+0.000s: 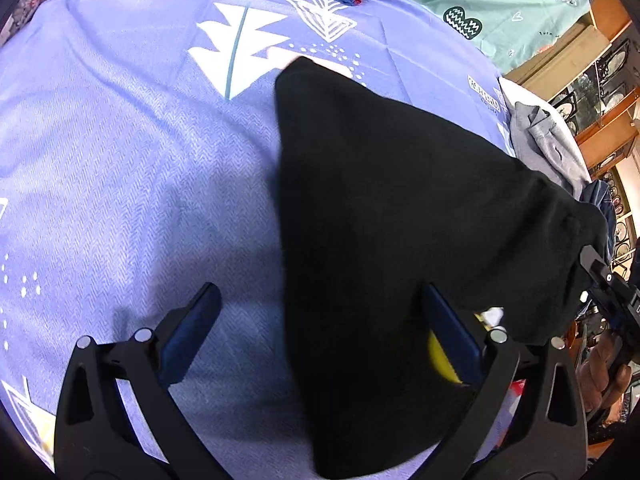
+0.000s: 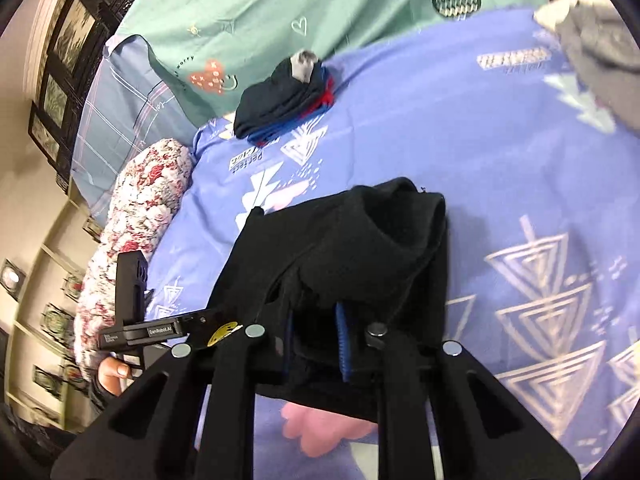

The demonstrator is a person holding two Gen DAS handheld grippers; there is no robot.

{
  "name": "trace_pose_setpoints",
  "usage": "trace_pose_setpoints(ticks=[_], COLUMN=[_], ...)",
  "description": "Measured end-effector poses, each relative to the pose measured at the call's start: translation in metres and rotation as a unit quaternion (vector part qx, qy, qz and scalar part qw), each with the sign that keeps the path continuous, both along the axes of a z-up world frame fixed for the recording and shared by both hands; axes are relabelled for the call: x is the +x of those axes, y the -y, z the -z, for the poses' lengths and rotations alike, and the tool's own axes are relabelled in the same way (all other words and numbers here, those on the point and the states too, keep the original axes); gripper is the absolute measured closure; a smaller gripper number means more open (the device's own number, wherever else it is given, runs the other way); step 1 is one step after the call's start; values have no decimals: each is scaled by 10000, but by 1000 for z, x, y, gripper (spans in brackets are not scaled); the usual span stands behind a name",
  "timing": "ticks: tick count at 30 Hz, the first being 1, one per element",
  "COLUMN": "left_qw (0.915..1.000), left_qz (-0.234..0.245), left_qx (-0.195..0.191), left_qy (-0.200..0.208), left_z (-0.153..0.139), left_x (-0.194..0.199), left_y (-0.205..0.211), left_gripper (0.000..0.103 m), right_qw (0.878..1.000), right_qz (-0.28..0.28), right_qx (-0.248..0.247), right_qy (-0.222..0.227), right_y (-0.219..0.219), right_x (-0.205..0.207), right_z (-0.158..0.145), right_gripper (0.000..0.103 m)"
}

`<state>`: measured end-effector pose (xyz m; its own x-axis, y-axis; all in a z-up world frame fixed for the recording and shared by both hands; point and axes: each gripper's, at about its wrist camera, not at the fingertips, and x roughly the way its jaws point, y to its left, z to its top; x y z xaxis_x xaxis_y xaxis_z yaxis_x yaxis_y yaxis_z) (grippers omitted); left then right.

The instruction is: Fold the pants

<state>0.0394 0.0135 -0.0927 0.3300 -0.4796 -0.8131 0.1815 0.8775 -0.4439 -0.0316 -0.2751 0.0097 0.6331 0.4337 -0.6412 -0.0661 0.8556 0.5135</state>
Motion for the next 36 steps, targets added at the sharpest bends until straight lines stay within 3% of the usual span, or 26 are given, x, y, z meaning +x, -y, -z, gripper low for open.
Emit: trace_pose_setpoints(ticks=[3,5,6,10,13,16,19,22,24,27,30,32,36], left_qw=[9994,9985,9983,9983,9974,9970,9965,9951,9957,9941,9936,9916,9911], left_qz=[99,156,163,230,28,-227,-170,-142,-62,-49,-20,-44,-277], left_qx=[297,492,525,529,678,705,789,967,925,1063,1128,1292,1295], left_qy=[155,207,197,-38,222,216,230,137,-44,-234,-16,52,-138], left_z=[0,0,0,-4,-19,-26,-27,-22,-16,0,0,2,-2], left_x=[-2,-3,-2,5,13,31,51,74,90,107,105,105,103], left_y=[9,14,15,9,0,-5,4,15,22,28,27,23,13], left_gripper=[2,2,2,2,2,2,2,2,2,2,2,2,2], right_qw=[9982,9903,9881,9921,9920,9904,9946,9989,9978,9936,9902,9894,9910], right_qz=[-33,-35,-6,199,666,1219,917,197,-78,-164,-60,154,326], right_qx=[-343,-846,-917,-859,-1010,-603,-455,-308,-366,-697,-802,-931,-881], right_qy=[-495,-1104,-1239,-887,-371,-237,-169,-297,-553,-870,-1138,-1107,-954], right_y=[8,7,7,24,42,57,39,1,-18,-36,-28,-13,-1], right_x=[5,10,11,4,-2,5,27,59,83,110,119,115,95], right_z=[20,46,54,38,12,6,9,18,28,45,60,61,53], right_gripper=[80,59,54,50,50,50,60,75,75,75,79,103,97])
